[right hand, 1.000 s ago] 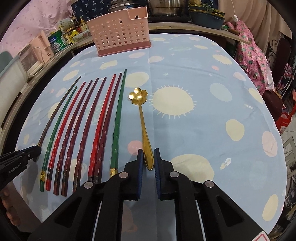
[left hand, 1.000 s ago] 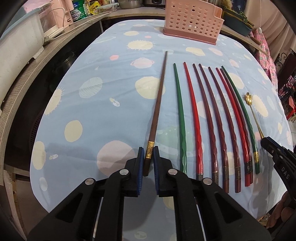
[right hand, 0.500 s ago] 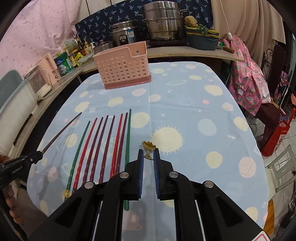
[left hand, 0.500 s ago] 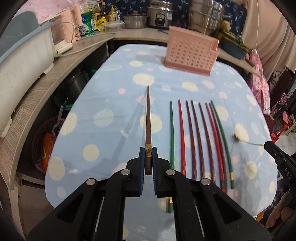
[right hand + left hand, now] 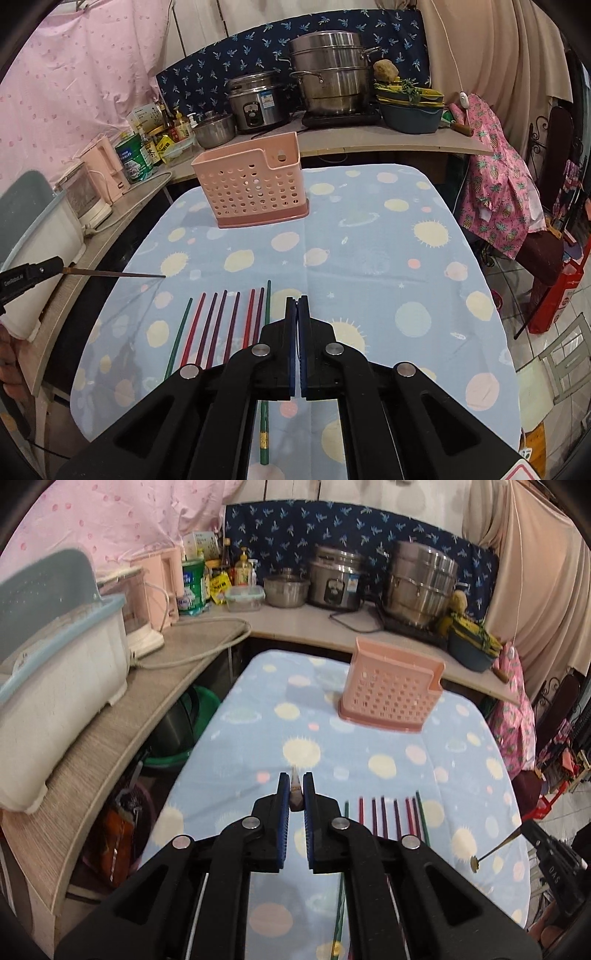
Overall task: Organize utensils
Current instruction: 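Carry the brown chopstick and gold spoon into the pink holder and open both tools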
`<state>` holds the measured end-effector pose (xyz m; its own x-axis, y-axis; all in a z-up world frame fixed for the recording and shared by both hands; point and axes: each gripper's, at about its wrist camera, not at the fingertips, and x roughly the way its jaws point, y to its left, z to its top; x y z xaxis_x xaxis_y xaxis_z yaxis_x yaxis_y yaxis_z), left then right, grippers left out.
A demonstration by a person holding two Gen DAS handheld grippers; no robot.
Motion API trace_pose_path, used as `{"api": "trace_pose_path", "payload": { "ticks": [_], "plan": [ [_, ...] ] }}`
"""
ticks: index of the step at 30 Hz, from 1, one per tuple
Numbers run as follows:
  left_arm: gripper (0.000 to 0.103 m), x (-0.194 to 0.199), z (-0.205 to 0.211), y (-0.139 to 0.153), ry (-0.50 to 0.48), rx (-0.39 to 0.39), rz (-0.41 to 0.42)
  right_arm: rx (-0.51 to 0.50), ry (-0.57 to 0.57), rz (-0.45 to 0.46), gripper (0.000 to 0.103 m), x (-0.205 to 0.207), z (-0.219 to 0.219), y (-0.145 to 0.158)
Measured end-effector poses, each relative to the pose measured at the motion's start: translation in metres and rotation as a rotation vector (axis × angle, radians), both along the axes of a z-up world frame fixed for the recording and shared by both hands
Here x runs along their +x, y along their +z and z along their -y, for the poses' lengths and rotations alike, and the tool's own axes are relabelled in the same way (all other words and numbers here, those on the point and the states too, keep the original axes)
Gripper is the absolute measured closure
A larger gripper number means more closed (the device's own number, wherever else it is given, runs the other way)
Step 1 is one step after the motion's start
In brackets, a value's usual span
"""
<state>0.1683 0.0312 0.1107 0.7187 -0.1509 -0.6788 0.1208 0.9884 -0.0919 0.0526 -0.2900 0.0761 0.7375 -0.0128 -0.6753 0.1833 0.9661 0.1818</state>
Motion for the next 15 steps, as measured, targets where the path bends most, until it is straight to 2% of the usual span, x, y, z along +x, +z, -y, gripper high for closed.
{"api": "trace_pose_path", "payload": {
  "ticks": [11,15],
  "plan": [
    [0.096,0.057,0.015,0.074,-0.015,-0.006,0.158,0.03,0.01,0.06,0.101,0.042,0.014,0.029],
    [0.096,0.078,0.026,0.105,-0.034,-0.043,0.202,0.062,0.011,0.094,0.101,0.07,0.026,0.044]
  ]
}}
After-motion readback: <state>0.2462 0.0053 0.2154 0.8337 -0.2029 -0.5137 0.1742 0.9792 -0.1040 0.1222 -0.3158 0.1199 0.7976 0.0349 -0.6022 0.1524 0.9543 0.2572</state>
